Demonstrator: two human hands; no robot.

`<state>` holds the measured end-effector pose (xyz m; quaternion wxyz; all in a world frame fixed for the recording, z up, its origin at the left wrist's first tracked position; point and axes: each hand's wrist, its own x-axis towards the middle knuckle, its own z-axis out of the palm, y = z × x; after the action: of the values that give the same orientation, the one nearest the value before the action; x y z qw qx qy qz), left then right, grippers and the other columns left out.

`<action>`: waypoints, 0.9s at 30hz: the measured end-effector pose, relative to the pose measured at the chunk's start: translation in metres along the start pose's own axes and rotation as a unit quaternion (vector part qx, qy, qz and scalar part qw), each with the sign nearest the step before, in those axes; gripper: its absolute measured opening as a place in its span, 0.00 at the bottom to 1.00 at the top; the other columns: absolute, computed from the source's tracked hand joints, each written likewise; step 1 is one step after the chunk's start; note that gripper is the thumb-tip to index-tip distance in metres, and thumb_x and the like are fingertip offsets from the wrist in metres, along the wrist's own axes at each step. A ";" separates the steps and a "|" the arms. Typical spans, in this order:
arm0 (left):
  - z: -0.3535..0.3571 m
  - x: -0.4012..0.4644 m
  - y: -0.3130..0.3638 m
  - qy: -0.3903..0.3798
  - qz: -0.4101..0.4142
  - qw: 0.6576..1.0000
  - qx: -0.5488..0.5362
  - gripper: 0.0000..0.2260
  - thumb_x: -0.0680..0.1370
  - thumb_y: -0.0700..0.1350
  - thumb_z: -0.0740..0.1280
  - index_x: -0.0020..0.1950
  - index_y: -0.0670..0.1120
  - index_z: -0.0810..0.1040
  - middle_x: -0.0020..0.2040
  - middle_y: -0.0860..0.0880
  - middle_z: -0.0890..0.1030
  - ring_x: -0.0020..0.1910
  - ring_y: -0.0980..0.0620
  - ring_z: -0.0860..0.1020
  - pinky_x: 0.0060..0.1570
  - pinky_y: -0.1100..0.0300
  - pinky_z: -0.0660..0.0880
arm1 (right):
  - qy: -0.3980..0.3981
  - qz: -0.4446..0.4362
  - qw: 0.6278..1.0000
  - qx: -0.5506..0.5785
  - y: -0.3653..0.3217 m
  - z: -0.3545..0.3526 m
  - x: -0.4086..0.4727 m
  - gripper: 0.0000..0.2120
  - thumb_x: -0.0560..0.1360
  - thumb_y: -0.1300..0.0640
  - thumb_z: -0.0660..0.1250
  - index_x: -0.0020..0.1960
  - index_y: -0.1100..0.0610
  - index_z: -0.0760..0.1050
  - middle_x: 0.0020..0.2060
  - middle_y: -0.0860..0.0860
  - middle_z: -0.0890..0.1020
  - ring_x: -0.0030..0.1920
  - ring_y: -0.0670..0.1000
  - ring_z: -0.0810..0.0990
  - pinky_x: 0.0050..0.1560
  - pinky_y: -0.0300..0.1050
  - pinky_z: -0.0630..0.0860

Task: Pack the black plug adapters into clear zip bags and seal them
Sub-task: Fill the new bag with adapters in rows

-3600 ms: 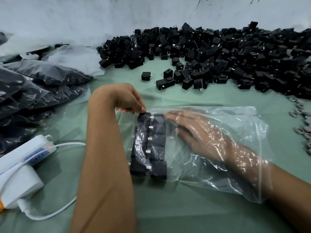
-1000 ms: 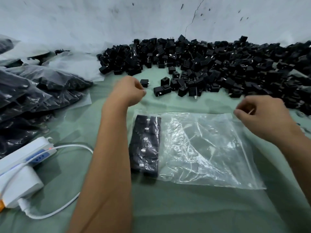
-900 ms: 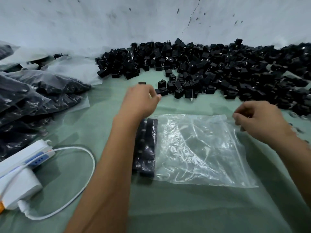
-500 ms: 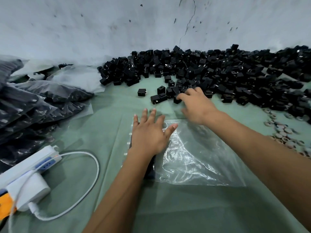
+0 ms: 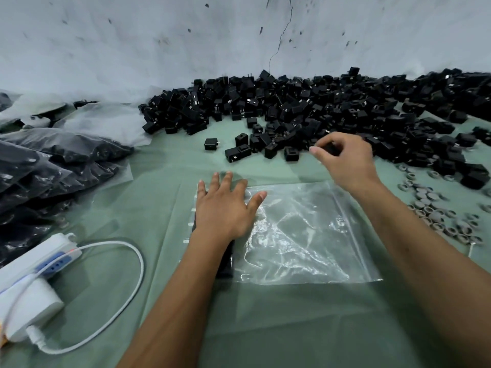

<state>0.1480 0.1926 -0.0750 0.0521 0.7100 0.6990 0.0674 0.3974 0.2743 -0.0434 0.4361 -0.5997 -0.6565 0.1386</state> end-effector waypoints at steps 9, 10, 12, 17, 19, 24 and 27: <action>-0.036 0.009 0.094 0.018 0.215 0.968 -0.125 0.18 0.80 0.48 0.70 0.70 0.58 0.77 0.70 0.48 0.71 0.73 0.47 0.64 0.71 0.53 0.62 | -0.024 0.124 0.946 0.300 0.044 -0.031 -0.035 0.06 0.82 0.60 0.68 0.56 0.55 0.83 0.44 0.56 0.83 0.36 0.56 0.80 0.42 0.56 0.78; -0.039 0.013 0.110 -0.010 0.263 0.955 -0.136 0.17 0.80 0.44 0.71 0.67 0.59 0.79 0.69 0.49 0.70 0.73 0.49 0.62 0.71 0.57 0.59 | -0.032 0.127 0.939 0.318 0.046 -0.033 -0.034 0.07 0.82 0.61 0.67 0.56 0.57 0.83 0.46 0.59 0.83 0.39 0.61 0.81 0.47 0.61 0.79; -0.044 0.022 0.129 -0.061 0.325 0.937 -0.113 0.16 0.78 0.40 0.72 0.61 0.58 0.83 0.65 0.49 0.71 0.68 0.49 0.62 0.71 0.60 0.57 | -0.057 0.130 0.930 0.339 0.049 -0.036 -0.033 0.08 0.82 0.62 0.66 0.56 0.62 0.83 0.51 0.67 0.84 0.47 0.70 0.81 0.55 0.68 0.78; -0.060 0.046 0.135 -0.173 0.334 0.925 -0.060 0.09 0.73 0.40 0.77 0.44 0.56 0.87 0.45 0.51 0.80 0.47 0.54 0.76 0.49 0.57 0.75 | -0.119 0.111 0.923 0.348 0.054 -0.053 -0.032 0.09 0.76 0.61 0.73 0.56 0.62 0.83 0.48 0.66 0.84 0.47 0.63 0.84 0.54 0.60 0.82; -0.066 0.054 0.128 -0.166 0.321 0.930 -0.068 0.09 0.72 0.40 0.78 0.41 0.55 0.87 0.39 0.50 0.77 0.36 0.57 0.74 0.37 0.63 0.72 | -0.170 0.085 0.934 0.302 0.055 -0.062 -0.031 0.12 0.70 0.55 0.77 0.52 0.58 0.85 0.40 0.58 0.85 0.40 0.53 0.80 0.43 0.48 0.76; -0.078 0.062 0.102 -0.164 0.303 0.930 -0.127 0.09 0.69 0.41 0.81 0.39 0.55 0.87 0.34 0.50 0.75 0.29 0.57 0.68 0.28 0.69 0.66 | -0.375 0.045 0.890 0.256 0.042 -0.071 -0.040 0.16 0.67 0.63 0.78 0.55 0.57 0.85 0.51 0.61 0.87 0.51 0.58 0.85 0.54 0.50 0.80; -0.079 0.061 0.100 -0.156 0.317 0.923 -0.150 0.08 0.69 0.40 0.81 0.39 0.53 0.88 0.32 0.51 0.74 0.28 0.58 0.67 0.29 0.69 0.65 | -0.450 0.017 0.862 0.231 0.031 -0.064 -0.047 0.17 0.71 0.69 0.76 0.59 0.63 0.82 0.53 0.64 0.85 0.49 0.69 0.81 0.56 0.68 0.76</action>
<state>0.2345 0.2501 0.0208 0.2422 0.8800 0.4020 0.0733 0.4606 0.2168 -0.0472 0.2166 -0.3648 -0.7205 0.5485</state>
